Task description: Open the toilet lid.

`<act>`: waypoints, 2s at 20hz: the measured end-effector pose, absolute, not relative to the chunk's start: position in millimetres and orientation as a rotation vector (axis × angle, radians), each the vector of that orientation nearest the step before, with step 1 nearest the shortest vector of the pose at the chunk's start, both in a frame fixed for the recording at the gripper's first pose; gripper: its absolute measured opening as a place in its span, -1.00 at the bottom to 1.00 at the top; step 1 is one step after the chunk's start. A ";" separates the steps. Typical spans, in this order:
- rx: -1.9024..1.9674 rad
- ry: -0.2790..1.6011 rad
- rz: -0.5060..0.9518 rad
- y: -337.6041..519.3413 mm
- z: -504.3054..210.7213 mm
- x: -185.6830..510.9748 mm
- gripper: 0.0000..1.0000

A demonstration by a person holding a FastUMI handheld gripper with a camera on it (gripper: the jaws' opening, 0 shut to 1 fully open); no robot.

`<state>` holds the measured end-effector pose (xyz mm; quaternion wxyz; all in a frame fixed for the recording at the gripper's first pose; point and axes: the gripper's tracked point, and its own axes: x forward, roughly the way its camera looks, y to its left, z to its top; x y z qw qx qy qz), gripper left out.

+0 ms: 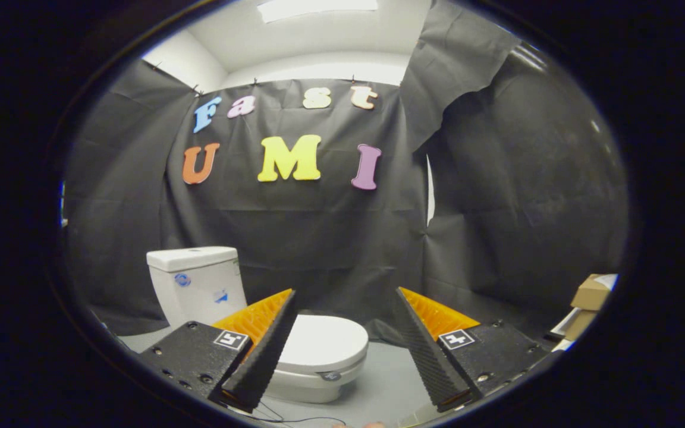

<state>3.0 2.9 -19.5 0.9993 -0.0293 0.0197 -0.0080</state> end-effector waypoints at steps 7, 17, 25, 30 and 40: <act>-0.064 0.078 -0.023 19.4 -37.3 19.6 1.00; -0.049 0.205 -0.008 48.9 -86.5 57.4 1.00; 0.127 0.440 -0.072 48.5 -169.0 86.2 1.00; 0.394 0.634 -0.066 49.6 -224.8 87.4 1.00; 0.705 0.782 -0.115 9.2 -290.9 103.3 0.98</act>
